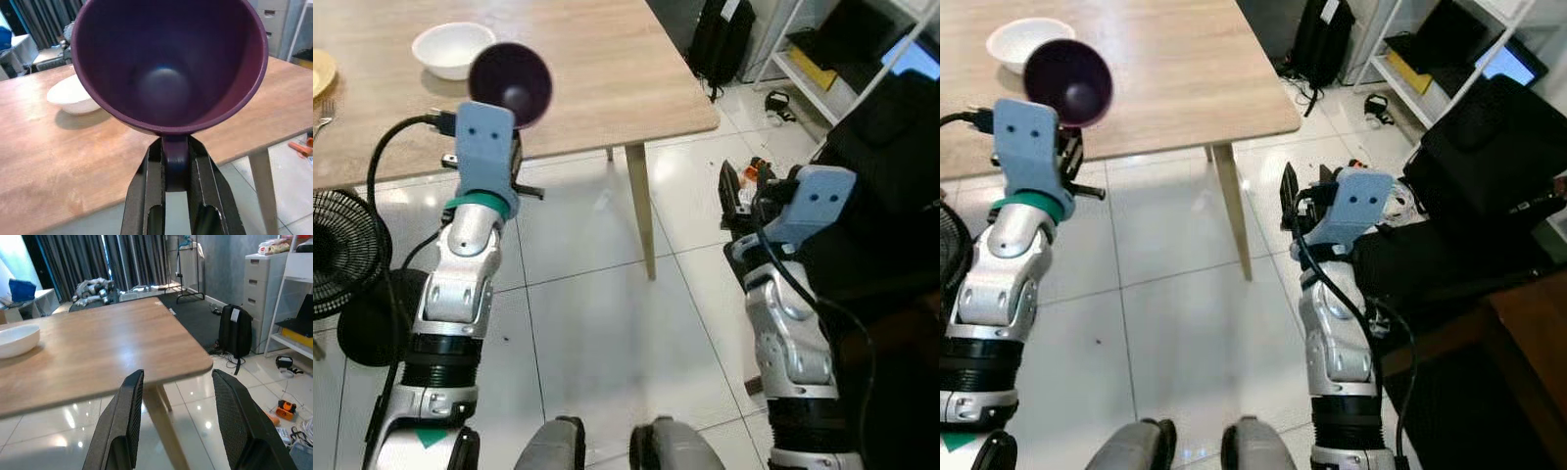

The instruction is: Setting the table

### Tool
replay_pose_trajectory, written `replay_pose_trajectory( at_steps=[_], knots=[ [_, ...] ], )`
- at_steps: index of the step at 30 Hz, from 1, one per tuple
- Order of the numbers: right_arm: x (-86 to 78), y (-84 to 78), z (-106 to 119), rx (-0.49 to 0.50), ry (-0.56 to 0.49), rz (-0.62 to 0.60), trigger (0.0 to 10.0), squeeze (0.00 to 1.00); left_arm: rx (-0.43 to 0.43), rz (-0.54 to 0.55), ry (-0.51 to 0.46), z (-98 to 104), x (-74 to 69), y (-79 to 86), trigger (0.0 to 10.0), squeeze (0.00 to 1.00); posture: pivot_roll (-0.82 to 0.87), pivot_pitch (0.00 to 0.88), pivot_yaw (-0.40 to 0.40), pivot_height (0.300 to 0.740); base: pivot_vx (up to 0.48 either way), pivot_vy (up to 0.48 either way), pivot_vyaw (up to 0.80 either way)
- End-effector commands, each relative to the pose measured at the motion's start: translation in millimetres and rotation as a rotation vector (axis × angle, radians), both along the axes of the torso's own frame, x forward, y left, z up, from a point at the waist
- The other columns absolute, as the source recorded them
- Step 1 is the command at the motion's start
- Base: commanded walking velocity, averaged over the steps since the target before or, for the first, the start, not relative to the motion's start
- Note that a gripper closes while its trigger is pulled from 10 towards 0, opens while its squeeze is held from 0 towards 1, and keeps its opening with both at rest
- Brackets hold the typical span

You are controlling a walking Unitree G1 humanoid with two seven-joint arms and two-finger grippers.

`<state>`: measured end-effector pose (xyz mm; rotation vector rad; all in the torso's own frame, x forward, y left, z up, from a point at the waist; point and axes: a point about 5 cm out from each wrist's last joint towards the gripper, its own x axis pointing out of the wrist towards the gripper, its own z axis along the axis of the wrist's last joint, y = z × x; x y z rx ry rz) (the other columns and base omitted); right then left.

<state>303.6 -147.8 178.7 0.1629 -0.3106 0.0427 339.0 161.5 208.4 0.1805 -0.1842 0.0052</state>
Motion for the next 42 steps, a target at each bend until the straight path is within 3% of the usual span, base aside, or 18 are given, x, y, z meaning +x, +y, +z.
replay_pose_trajectory(
  at_steps=[1,11,29,35,42],
  knots=[
    [-1.1,-5.1,-2.6,0.007,0.008,-0.014,10.0,0.0,0.001,-0.008,0.009,-2.7,-0.3,-3.4,10.0,0.0,0.05,0.037,0.042,0.74,0.472,0.0,0.0],
    [-0.9,-4.4,-2.1,0.002,0.006,-0.011,10.0,0.0,0.002,-0.01,0.009,-2.6,-0.2,-3.4,10.0,0.0,0.05,0.037,0.042,0.74,0.472,0.0,0.0],
    [0.1,-2.3,-1.3,0.001,0.001,0.001,10.0,0.0,0.004,-0.009,0.008,-2.0,0.3,-2.9,10.0,0.0,0.05,0.036,0.045,0.74,0.472,0.0,0.57],
    [0.5,-2.9,-2.1,0.011,0.005,0.002,10.0,0.0,0.004,-0.008,0.005,-1.5,0.5,-2.9,10.0,0.0,0.06,0.035,0.045,0.74,0.472,0.0,0.0],
    [1.5,-5.3,-0.8,0.007,0.0,-0.011,10.0,0.0,0.017,-0.072,-0.034,7.1,-1.9,-7.0,10.0,0.0,0.06,0.033,0.047,0.74,0.116,0.0,0.0]
  ],
)
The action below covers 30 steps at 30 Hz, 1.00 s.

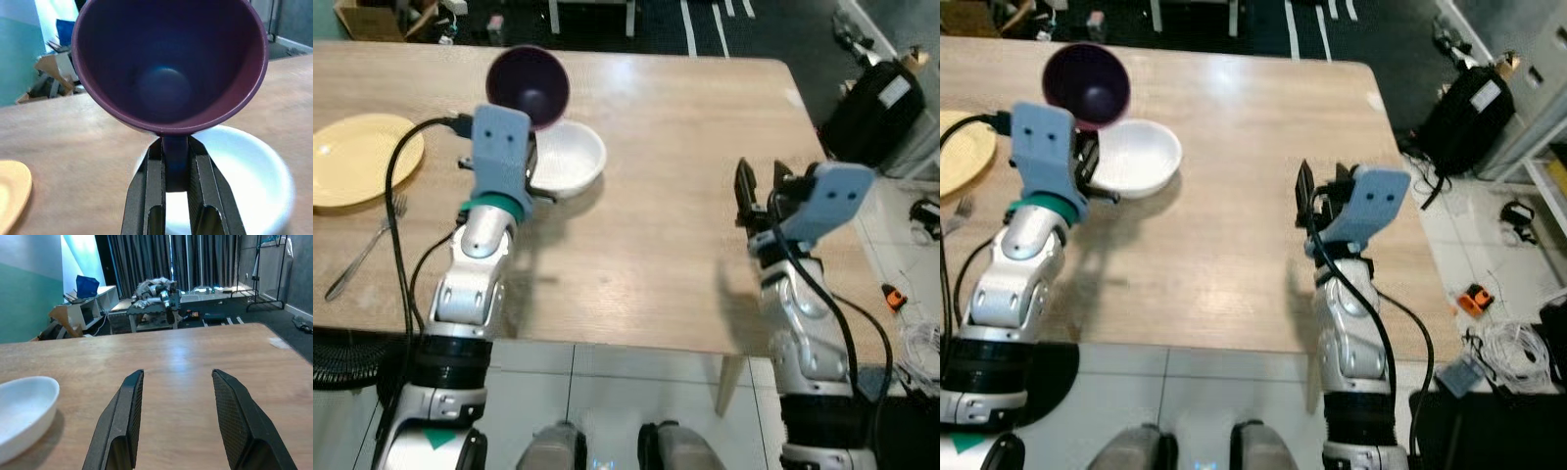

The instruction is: Setting the table

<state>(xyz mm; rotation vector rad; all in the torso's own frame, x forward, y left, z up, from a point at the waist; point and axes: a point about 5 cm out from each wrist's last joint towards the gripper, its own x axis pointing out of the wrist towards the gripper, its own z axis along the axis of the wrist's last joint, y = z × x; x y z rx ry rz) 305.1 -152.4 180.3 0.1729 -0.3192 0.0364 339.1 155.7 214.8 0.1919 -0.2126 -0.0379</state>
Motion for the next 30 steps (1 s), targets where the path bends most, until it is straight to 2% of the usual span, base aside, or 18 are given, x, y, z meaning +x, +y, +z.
replay_pose_trajectory(
  at_steps=[1,5,10,11,12,13,14,15,20,24,29,30],
  knots=[
    [0.0,-0.7,-2,-0.004,0.008,-0.006,10.0,0.0,0.001,-0.028,-0.01,1,-2.0,-1.3,10.0,0.0,0.06,0.033,0.047,0.74,0.0,0.0,0.0],
    [1.1,-6.9,-2,-0.008,0.008,-0.035,10.0,0.0,-0.042,-0.127,-0.017,11,-7.3,-4.0,10.0,0.0,0.06,0.027,0.05,0.74,0.0,0.0,0.0],
    [0.9,-8.1,-2,-0.009,0.008,-0.041,10.0,0.0,-0.07,-0.118,-0.01,14,-10.4,-1.3,10.0,0.0,0.06,0.027,0.053,0.74,0.0,0.0,0.0],
    [0.5,-8.6,-3,-0.009,0.011,-0.043,10.0,0.0,-0.13,-0.044,0.024,10,-11.5,8.7,10.0,0.0,0.07,0.025,0.05,0.74,0.0,0.0,0.0],
    [0.4,-8.7,-4,-0.009,0.012,-0.044,10.0,0.0,-0.155,-0.015,0.039,8,-11.7,12.9,10.0,0.0,0.07,0.025,0.05,0.74,0.0,0.0,0.0],
    [0.4,-8.7,-4,-0.009,0.012,-0.044,10.0,0.0,-0.155,-0.015,0.039,8,-11.7,12.9,10.0,0.0,0.07,0.025,0.05,0.74,0.0,0.0,0.0],
    [0.2,-8.6,-4,-0.01,0.015,-0.043,10.0,0.0,-0.14,0.053,0.121,-3,-10.5,24.1,10.0,0.0,0.07,0.026,0.048,0.74,0.0,0.0,0.0],
    [0.3,-8.6,-5,-0.01,0.016,-0.043,10.0,0.0,-0.132,0.069,0.132,-5,-9.8,27.8,10.0,0.0,0.08,0.026,0.042,0.74,0.0,0.0,0.0],
    [1.4,-6.9,-5,-0.015,0.017,-0.036,10.0,0.0,-0.147,0.054,0.142,-4,-6.6,35.1,10.0,0.0,0.07,0.023,0.047,0.74,0.0,0.0,0.0],
    [2.1,-7.2,-4,-0.017,0.015,-0.035,10.0,0.0,-0.144,0.071,0.142,-4,-10.5,40.9,10.0,0.0,0.07,0.024,0.048,0.74,0.0,0.0,0.0],
    [1.1,-8.3,-6,-0.017,0.021,-0.037,10.0,0.0,-0.195,0.157,0.205,-16,-14.7,54.3,10.0,0.0,0.08,0.034,0.041,0.74,0.0,0.0,0.0],
    [1.0,-7.3,-6,-0.017,0.024,-0.034,10.0,0.0,-0.219,0.183,0.259,-24,-12.6,59.4,10.0,0.0,0.08,0.037,0.038,0.74,0.0,0.0,0.0]
  ],
)
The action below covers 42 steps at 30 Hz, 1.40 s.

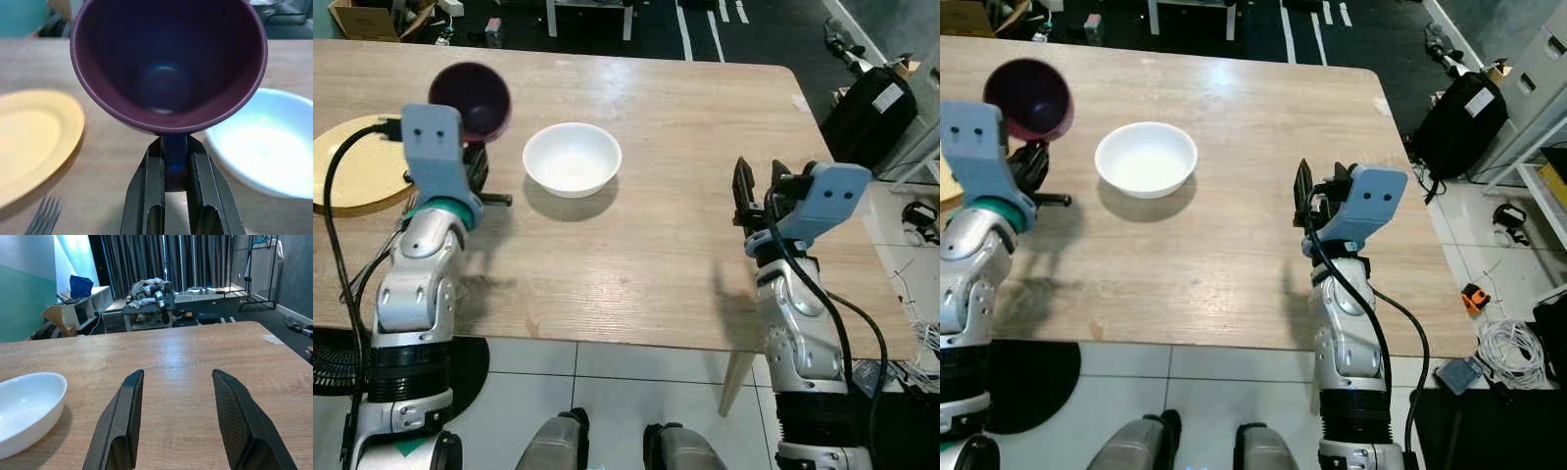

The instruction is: Setting the table

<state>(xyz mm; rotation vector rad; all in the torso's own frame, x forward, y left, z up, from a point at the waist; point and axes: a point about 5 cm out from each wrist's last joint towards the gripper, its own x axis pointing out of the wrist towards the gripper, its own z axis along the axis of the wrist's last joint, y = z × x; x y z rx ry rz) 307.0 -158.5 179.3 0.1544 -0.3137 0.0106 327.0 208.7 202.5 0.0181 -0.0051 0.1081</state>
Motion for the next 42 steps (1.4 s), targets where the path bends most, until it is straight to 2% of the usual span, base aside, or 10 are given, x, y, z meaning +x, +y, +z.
replay_pose_trajectory(
  at_steps=[1,4,5,8,10,22,38,39,42],
  knots=[
    [-1.1,-0.4,-6,-0.004,0.019,-0.003,10.0,0.0,-0.058,0.051,0.107,-19,1.2,10.4,10.0,0.0,0.08,0.039,0.036,0.74,0.0,0.0,0.0],
    [-1.1,0.2,-6,-0.004,0.02,-0.001,10.0,0.0,-0.075,0.059,0.14,-25,3.1,12.9,10.0,0.0,0.08,0.04,0.035,0.74,0.0,0.0,0.0],
    [-1.1,0.3,-6,-0.006,0.02,0.0,10.0,0.0,-0.083,0.03,0.189,-33,7.5,12.6,10.0,0.0,0.07,0.047,0.036,0.74,0.0,0.0,0.0],
    [-1.2,0.1,-6,-0.006,0.02,0.0,10.0,0.0,-0.087,0.022,0.196,-34,8.7,12.3,10.0,0.0,0.07,0.049,0.036,0.74,0.0,0.0,0.0],
    [-2.3,-1.7,-6,-0.007,0.024,-0.005,10.0,0.0,-0.11,-0.02,0.219,-37,10.2,9.2,10.0,0.0,0.07,0.053,0.037,0.74,0.0,0.0,0.0],
    [-3.6,-1.4,-7,-0.005,0.027,-0.006,10.0,0.0,-0.106,-0.07,0.208,-32,12.5,1.6,10.0,0.0,0.07,0.064,0.035,0.74,0.0,0.0,0.0],
    [-3.3,-1.0,-7,-0.006,0.029,-0.005,10.0,0.0,-0.123,-0.074,0.231,-40,10.2,-2.4,10.0,0.0,0.07,0.067,0.033,0.74,0.0,0.0,0.0],
    [-3.4,-1.0,-7,-0.006,0.03,-0.005,10.0,0.0,-0.128,-0.072,0.236,-41,10.2,-2.5,10.0,0.06,0.07,0.067,0.033,0.74,0.0,0.0,0.0],
    [-3.5,-1.0,-7,-0.006,0.03,-0.005,10.0,0.0,-0.135,-0.069,0.242,-44,10.2,-2.8,10.0,0.07,0.07,0.067,0.034,0.74,0.0,0.0,0.0]
  ],
)
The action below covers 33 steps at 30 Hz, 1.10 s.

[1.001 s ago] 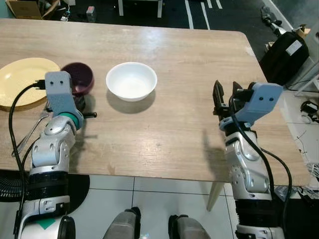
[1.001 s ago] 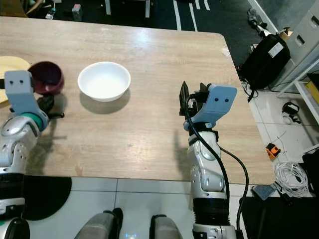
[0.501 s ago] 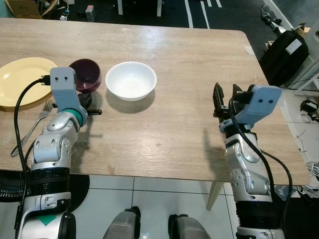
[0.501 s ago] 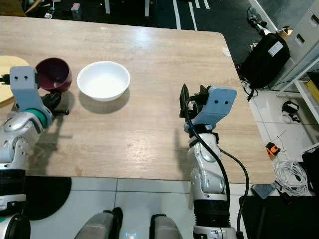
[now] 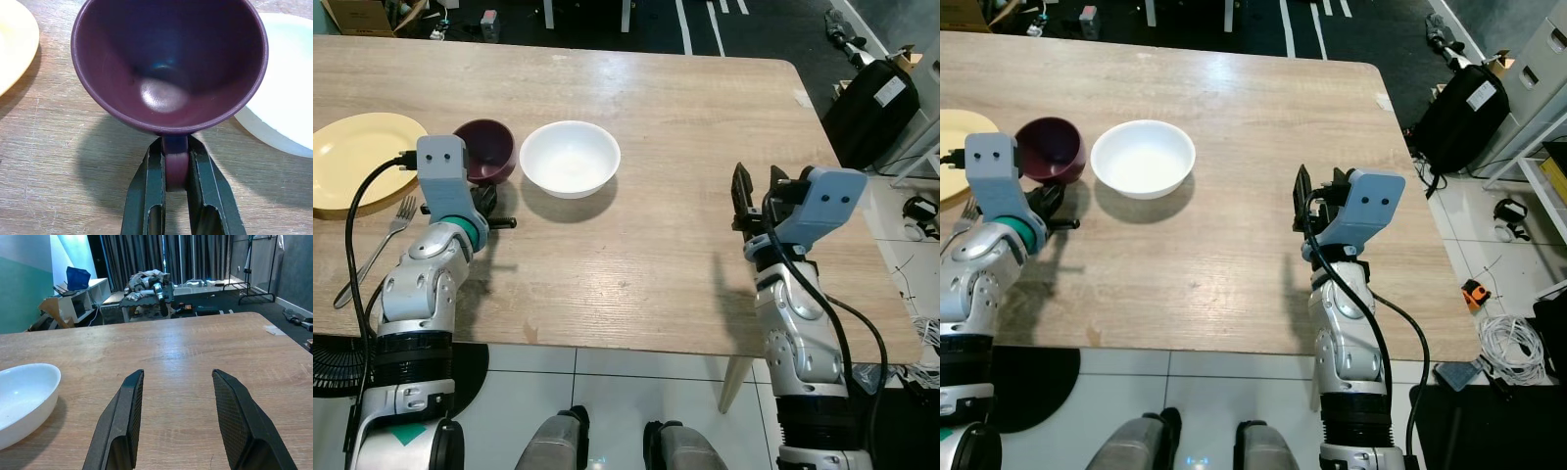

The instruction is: Setting the table

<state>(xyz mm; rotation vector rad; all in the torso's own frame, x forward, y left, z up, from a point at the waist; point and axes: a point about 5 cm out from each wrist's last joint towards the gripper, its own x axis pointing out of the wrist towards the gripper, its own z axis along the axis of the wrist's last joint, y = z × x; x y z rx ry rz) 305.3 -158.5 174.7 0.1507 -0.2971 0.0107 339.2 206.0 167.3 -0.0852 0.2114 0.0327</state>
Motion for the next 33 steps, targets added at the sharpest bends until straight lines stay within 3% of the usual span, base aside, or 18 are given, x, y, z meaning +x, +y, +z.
replay_pose_trajectory(
  at_steps=[1,5,6,11,13,15,16,17,18,19,25,27,28,31,32,33],
  knots=[
    [-1.6,-0.9,-2.3,-0.002,0.013,-0.006,10.0,0.0,-0.021,0.005,0.035,-9.4,-2.1,-0.5,10.0,0.07,0.07,0.066,0.033,0.74,0.0,0.0,0.0],
    [-1.6,-1.0,-2.1,-0.002,0.012,-0.006,10.0,0.0,-0.022,0.005,0.04,-11.6,-2.6,-1.2,10.0,0.11,0.07,0.066,0.034,0.74,0.0,0.0,0.0],
    [-1.6,-1.0,-2.2,-0.002,0.012,-0.007,10.0,0.0,-0.021,0.005,0.042,-12.1,-2.7,-1.3,10.0,0.37,0.07,0.066,0.034,0.74,0.0,0.0,0.0],
    [-1.6,-0.9,-2.0,-0.002,0.012,-0.007,10.0,0.0,-0.021,0.005,0.044,-12.7,-2.7,-1.0,10.0,0.44,0.07,0.067,0.034,0.74,0.0,0.0,0.0],
    [-1.6,-1.1,-2.0,-0.001,0.012,-0.007,10.0,0.0,-0.022,0.007,0.045,-13.0,-2.7,-0.9,10.0,0.5,0.07,0.067,0.033,0.74,0.0,0.0,0.0],
    [-1.6,-1.2,-1.9,-0.001,0.012,-0.008,10.0,0.0,-0.022,0.008,0.046,-13.4,-2.6,-0.9,10.0,0.62,0.07,0.067,0.033,0.74,0.0,0.0,0.0],
    [-1.6,-1.2,-1.9,-0.001,0.011,-0.007,10.0,0.0,-0.022,0.009,0.045,-13.5,-2.6,-0.9,10.0,0.62,0.07,0.067,0.033,0.74,0.0,0.0,0.0],
    [-1.6,-1.2,-1.8,-0.002,0.011,-0.007,10.0,0.0,-0.023,0.009,0.045,-13.5,-2.6,-0.9,10.0,0.74,0.07,0.067,0.033,0.74,0.0,0.0,0.0],
    [-1.6,-1.2,-1.8,-0.002,0.011,-0.007,10.0,0.0,-0.024,0.009,0.044,-13.4,-2.6,-1.0,10.0,0.74,0.07,0.067,0.033,0.74,0.0,0.0,0.0],
    [-1.5,-1.2,-1.7,-0.002,0.011,-0.007,10.0,0.0,-0.024,0.009,0.044,-13.3,-2.5,-0.9,10.0,1.0,0.07,0.066,0.032,0.74,0.0,0.0,0.0],
    [-1.3,-1.1,-1.5,-0.001,0.01,-0.007,10.0,0.0,-0.026,0.011,0.037,-11.6,-2.3,-0.8,10.0,1.0,0.07,0.066,0.032,0.74,0.0,0.0,0.0],
    [-1.3,-1.1,-1.4,-0.002,0.01,-0.007,10.0,0.0,-0.026,0.01,0.031,-10.3,-2.3,-1.0,10.0,0.96,0.07,0.065,0.032,0.74,0.0,0.0,0.0],
    [-1.2,-1.2,-1.3,-0.002,0.01,-0.007,10.0,0.0,-0.029,0.004,0.023,-8.6,-2.4,-1.4,10.0,0.1,0.07,0.065,0.032,0.74,0.0,0.0,0.0],
    [-1.2,-1.2,-1.3,-0.002,0.01,-0.007,10.0,0.0,-0.029,0.004,0.023,-8.6,-2.4,-1.4,10.0,0.1,0.07,0.065,0.032,0.74,0.0,0.0,0.0],
    [-1.1,-1.2,-1.3,-0.002,0.01,-0.007,10.0,0.0,-0.03,-0.012,0.005,-5.1,-3.4,-2.7,10.0,0.0,0.07,0.065,0.033,0.74,0.0,0.0,0.0],
    [-1.1,-1.2,-1.3,-0.002,0.01,-0.007,10.0,0.0,-0.03,-0.012,0.005,-5.1,-3.4,-2.7,10.0,0.0,0.07,0.065,0.033,0.74,0.0,0.0,0.0]
  ],
)
